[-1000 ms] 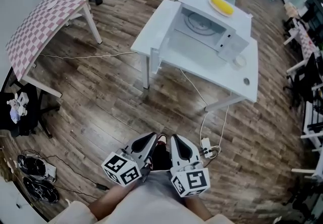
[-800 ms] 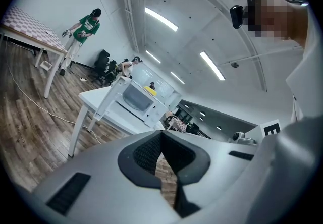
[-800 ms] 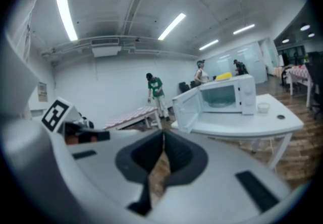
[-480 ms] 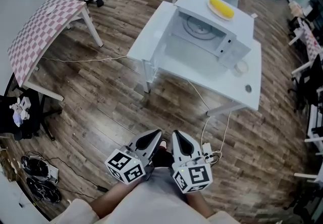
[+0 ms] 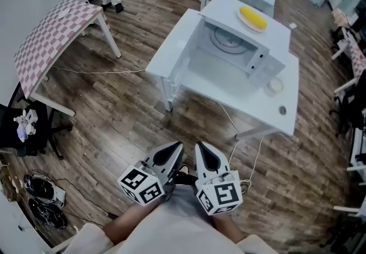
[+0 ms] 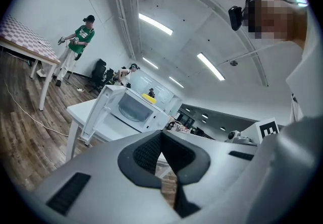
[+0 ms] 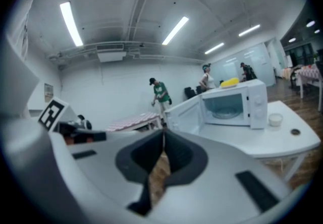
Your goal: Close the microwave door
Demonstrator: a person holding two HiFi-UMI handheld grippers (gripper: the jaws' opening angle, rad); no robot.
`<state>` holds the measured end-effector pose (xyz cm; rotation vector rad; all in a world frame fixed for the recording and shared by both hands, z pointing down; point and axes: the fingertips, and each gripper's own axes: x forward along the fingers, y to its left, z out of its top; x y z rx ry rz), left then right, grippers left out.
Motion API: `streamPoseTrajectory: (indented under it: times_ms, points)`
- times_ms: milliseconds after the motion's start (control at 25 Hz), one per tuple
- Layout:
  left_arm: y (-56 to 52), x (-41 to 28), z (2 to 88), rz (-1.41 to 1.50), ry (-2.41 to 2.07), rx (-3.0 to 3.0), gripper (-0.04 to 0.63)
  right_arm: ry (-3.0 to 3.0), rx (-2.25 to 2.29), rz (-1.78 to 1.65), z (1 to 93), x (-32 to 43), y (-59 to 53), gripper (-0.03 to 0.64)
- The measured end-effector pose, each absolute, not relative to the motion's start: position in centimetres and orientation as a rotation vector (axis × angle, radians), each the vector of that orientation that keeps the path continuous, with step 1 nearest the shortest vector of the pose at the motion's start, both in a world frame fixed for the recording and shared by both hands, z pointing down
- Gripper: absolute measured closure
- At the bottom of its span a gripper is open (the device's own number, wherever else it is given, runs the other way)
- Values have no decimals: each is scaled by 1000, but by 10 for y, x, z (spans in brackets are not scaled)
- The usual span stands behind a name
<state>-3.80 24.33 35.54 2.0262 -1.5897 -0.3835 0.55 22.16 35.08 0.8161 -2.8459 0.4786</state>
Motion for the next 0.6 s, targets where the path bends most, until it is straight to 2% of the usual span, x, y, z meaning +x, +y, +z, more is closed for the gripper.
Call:
streamPoseTrajectory:
  times_ms: [600]
  points:
    - [208,-60,374,-345,-1571,1997,577,-2808,699,568,366,-31,195,594]
